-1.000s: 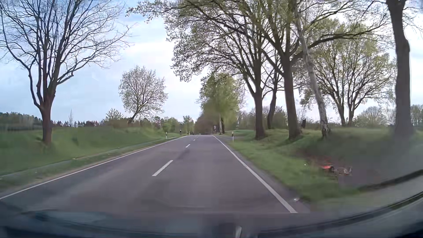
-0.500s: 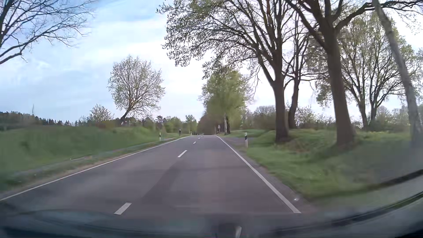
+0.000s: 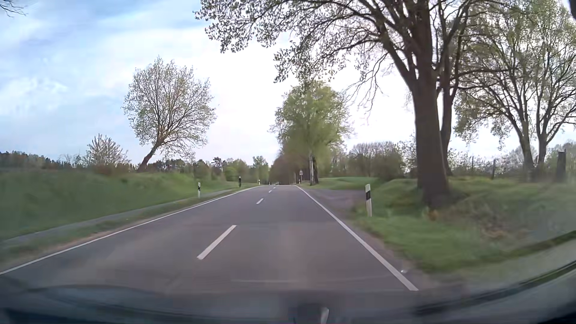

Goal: Follow the waypoints while adhering to traffic rules and regulations

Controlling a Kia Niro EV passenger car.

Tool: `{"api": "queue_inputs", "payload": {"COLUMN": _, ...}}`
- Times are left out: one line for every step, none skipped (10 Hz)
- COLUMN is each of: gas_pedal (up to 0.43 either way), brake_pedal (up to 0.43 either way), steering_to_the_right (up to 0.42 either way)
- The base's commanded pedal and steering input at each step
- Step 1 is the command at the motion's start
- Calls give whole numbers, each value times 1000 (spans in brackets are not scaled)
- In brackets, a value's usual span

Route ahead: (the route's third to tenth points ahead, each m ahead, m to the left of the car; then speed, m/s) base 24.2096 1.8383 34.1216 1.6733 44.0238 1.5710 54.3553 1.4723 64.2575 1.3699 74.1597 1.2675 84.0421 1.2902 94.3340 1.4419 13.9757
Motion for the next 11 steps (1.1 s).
{"api": "queue_inputs", "payload": {"gas_pedal": 98, "brake_pedal": 0, "steering_to_the_right": -1}}
{"api": "queue_inputs", "payload": {"gas_pedal": 98, "brake_pedal": 0, "steering_to_the_right": -1}}
{"api": "queue_inputs", "payload": {"gas_pedal": 98, "brake_pedal": 0, "steering_to_the_right": -1}}
{"api": "queue_inputs", "payload": {"gas_pedal": 98, "brake_pedal": 0, "steering_to_the_right": -1}}
{"api": "queue_inputs", "payload": {"gas_pedal": 98, "brake_pedal": 0, "steering_to_the_right": -1}}
{"api": "queue_inputs", "payload": {"gas_pedal": 98, "brake_pedal": 0, "steering_to_the_right": -1}}
{"api": "queue_inputs", "payload": {"gas_pedal": 98, "brake_pedal": 0, "steering_to_the_right": -1}}
{"api": "queue_inputs", "payload": {"gas_pedal": 98, "brake_pedal": 0, "steering_to_the_right": -1}}
{"api": "queue_inputs", "payload": {"gas_pedal": 98, "brake_pedal": 0, "steering_to_the_right": -1}}
{"api": "queue_inputs", "payload": {"gas_pedal": 98, "brake_pedal": 0, "steering_to_the_right": -2}}
{"api": "queue_inputs", "payload": {"gas_pedal": 110, "brake_pedal": 0, "steering_to_the_right": -1}}
